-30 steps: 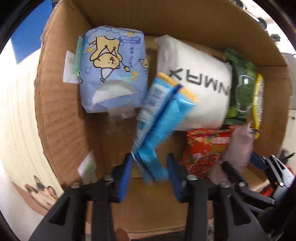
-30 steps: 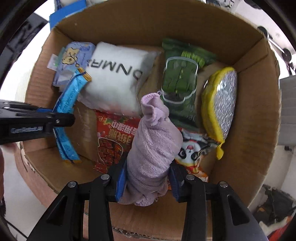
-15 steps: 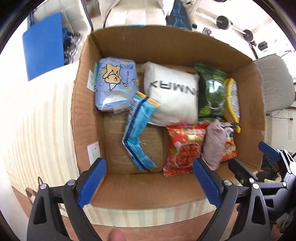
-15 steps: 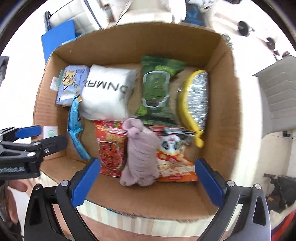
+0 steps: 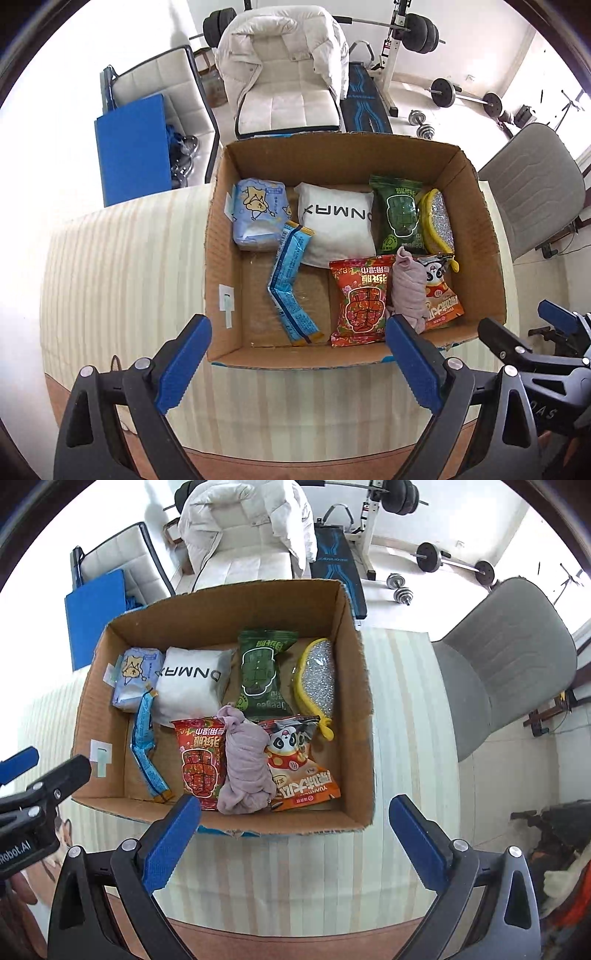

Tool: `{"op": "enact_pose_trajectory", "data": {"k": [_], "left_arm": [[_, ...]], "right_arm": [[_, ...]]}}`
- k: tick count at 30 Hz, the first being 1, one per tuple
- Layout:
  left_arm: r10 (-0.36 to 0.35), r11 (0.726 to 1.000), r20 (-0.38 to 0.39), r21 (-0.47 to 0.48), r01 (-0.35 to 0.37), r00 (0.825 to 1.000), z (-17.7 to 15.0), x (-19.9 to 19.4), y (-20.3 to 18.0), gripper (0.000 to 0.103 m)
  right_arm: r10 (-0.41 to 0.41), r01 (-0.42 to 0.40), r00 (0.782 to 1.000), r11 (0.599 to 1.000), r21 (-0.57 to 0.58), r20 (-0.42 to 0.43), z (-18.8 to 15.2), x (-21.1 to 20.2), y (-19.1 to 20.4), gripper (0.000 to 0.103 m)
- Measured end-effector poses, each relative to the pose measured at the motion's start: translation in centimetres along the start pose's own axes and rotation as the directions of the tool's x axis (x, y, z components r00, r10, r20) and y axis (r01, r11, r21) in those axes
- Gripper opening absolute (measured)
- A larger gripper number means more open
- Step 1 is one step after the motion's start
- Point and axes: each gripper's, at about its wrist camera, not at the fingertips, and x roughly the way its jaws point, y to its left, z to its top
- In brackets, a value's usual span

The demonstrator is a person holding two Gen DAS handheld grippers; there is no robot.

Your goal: Organize soft objects

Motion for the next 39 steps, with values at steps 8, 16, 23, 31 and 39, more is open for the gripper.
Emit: {"op": "enact_pose_trajectory", "data": {"k": [8, 16, 23, 31, 39], "left_arm": [[0.01, 1.0, 0.079, -0.016, -0.009, 0.997, -0.9, -4.3, 0.3, 0.096], [-0.022, 0.999, 0.202, -0.021, 0.026, 0.979, -3.8, -13.3, -0.4, 0.096], [-0.003, 1.0, 0.273, -0.002, 0.004, 0.962, -7.2, -19.4, -1.7, 0.096], [-0.039, 0.998, 0.291, -0.035, 0.051, 0.956, -11.4, -24.4, -2.0, 0.096], [-0.013, 0.999, 0.351, -0.038, 0.028, 0.936, -13.9, -28.8, -2.8, 0.096]], "right_arm": [[0.022, -0.024, 0.999, 0.999, 0.025, 0.043, -1.5, -3.5, -0.6, 0.103], [0.035, -0.041, 0.985, 0.999, 0.036, 0.169, -5.4, -12.4, -1.5, 0.103], [0.047, -0.054, 0.959, 0.998, 0.016, 0.281, -8.7, -21.0, -2.1, 0.103], [0.048, -0.047, 0.942, 0.999, -0.012, 0.331, -13.5, -27.8, -2.7, 0.103], [0.084, -0.061, 0.927, 0.995, -0.073, 0.365, -17.9, -32.9, -2.5, 0.103]]}}
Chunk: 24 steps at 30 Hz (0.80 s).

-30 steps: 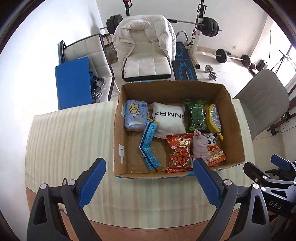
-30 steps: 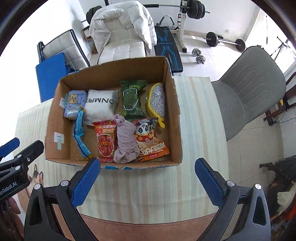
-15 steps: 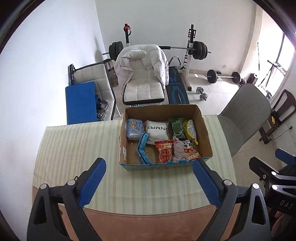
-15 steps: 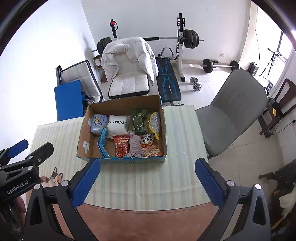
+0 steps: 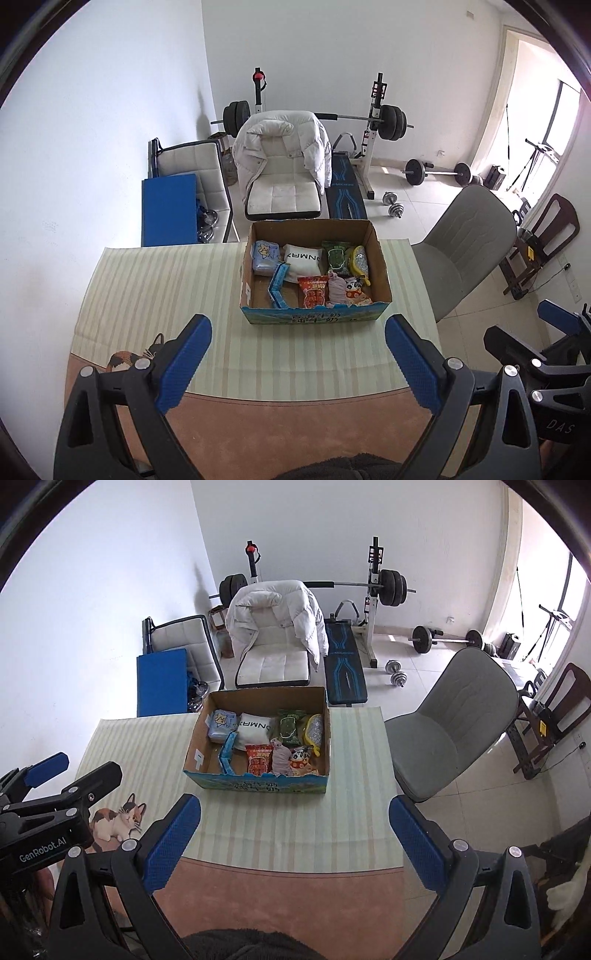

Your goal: Organize soft objects

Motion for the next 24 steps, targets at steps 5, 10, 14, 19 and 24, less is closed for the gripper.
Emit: {"op": "enact_pose_trajectory", "data": {"k": [5, 10, 14, 19, 24], "left_arm": [[0.009, 1.0, 0.025, -0.016, -0.009, 1.0, -0.4, -1.5, 0.0, 0.096], [0.006, 1.0, 0.024, -0.022, -0.006, 1.0, -0.8, -1.3, -0.4, 0.1], [-0.004, 0.999, 0.024, -0.042, 0.005, 1.0, -1.1, -1.3, -0.4, 0.103], [0.016, 0.999, 0.028, -0.052, -0.014, 0.999, -1.3, -1.4, -0.5, 0.103], [0.016, 0.998, 0.033, -0.054, -0.014, 0.999, -1.2, -1.6, -0.5, 0.103]], "right_arm": [[-0.009, 0.009, 1.0, 1.0, 0.005, 0.022, -0.7, -2.5, -0.5, 0.103], [-0.041, 0.039, 0.998, 0.999, 0.032, 0.05, -0.6, -3.4, -1.9, 0.103], [-0.06, 0.057, 0.996, 0.998, 0.041, 0.066, -0.2, -3.5, -2.5, 0.103], [-0.068, 0.067, 0.995, 0.998, 0.023, 0.079, 0.2, -3.6, -2.0, 0.103], [-0.058, 0.059, 0.995, 0.998, 0.0, 0.086, 0.4, -3.5, -1.2, 0.103]]}}
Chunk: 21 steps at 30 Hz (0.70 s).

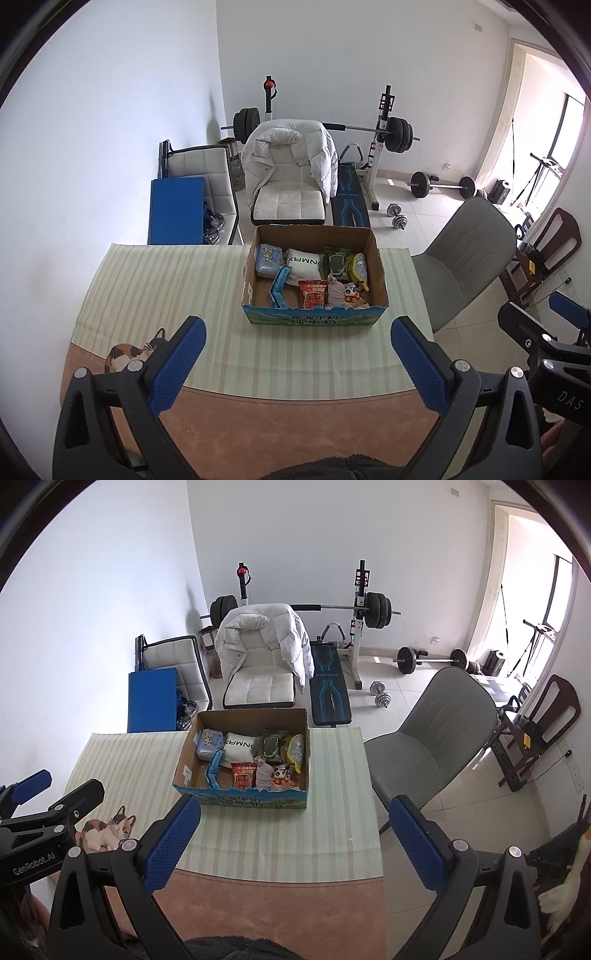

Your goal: Organize soft objects

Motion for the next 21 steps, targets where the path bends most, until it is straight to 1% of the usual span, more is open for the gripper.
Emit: {"op": "enact_pose_trajectory", "data": {"k": [9, 21], "left_arm": [[0.003, 1.0, 0.02, -0.008, -0.003, 1.0, 0.24, -0.74, 0.28, 0.103], [0.002, 1.0, 0.007, -0.009, -0.002, 1.0, 0.11, -0.61, 0.4, 0.103]], "right_arm": [[-0.006, 0.006, 1.0, 1.0, -0.008, 0.023, 0.51, -0.48, 0.01, 0.103], [-0.004, 0.004, 1.0, 1.0, -0.003, 0.016, 0.41, -0.37, 0.42, 0.103]]}}
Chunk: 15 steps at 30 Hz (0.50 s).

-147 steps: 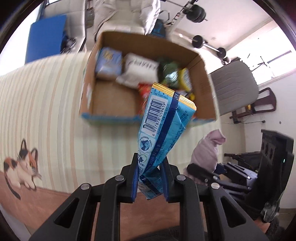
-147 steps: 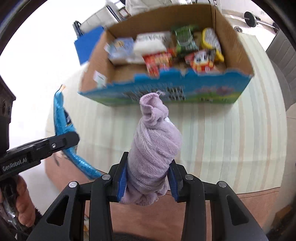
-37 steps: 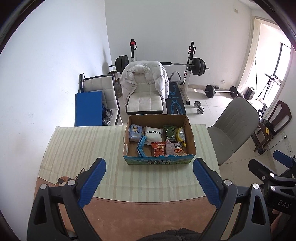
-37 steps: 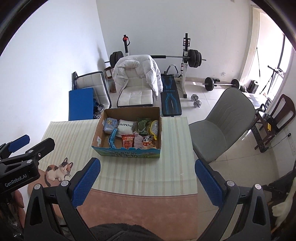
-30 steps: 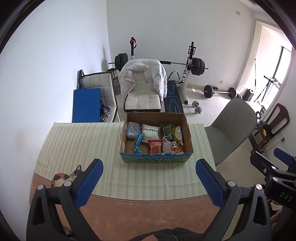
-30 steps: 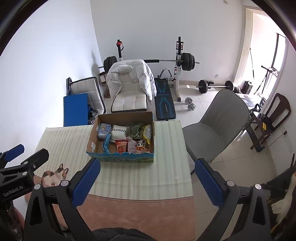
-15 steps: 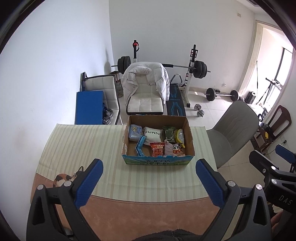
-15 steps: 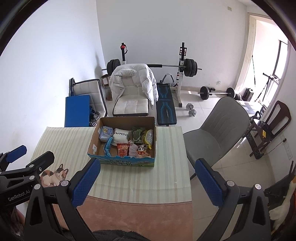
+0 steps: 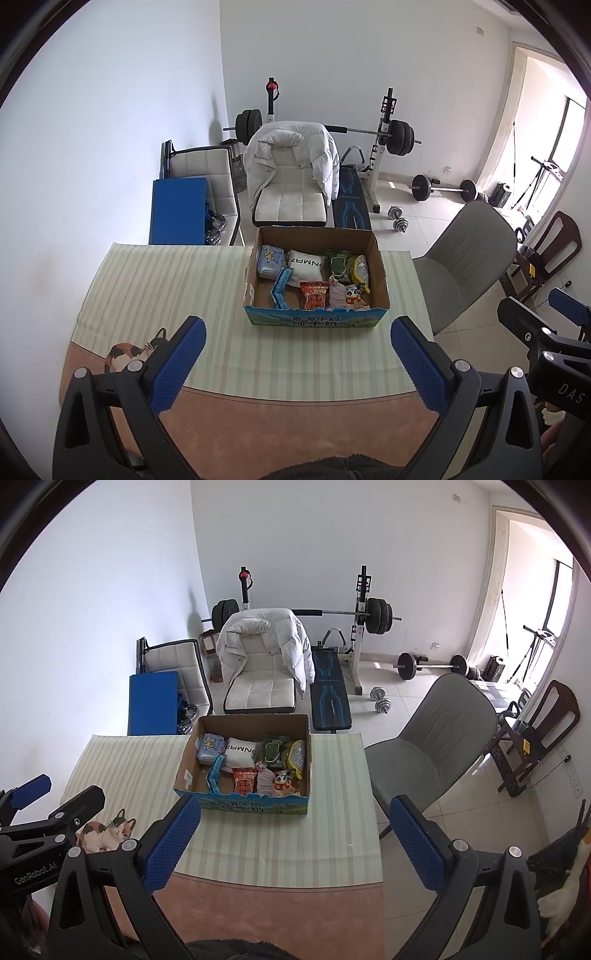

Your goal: Organize soft objects

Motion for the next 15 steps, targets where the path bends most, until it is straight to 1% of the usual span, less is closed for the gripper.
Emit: {"op": "enact_pose_trajectory", "data": {"k": [9, 15], "left_arm": [[0.002, 1.0, 0.008, 0.001, -0.002, 1.0, 0.09, -0.1, 0.06, 0.103], [-0.002, 1.0, 0.009, 0.007, 0.002, 1.0, 0.23, -0.15, 0.12, 0.103]], "right_arm": [[-0.003, 0.003, 1.0, 1.0, 0.002, 0.002, -0.21, 0.05, 0.38, 0.103], [-0.021, 0.021, 1.0, 1.0, 0.01, 0.016, -0.25, -0.18, 0.46, 0.103]]}}
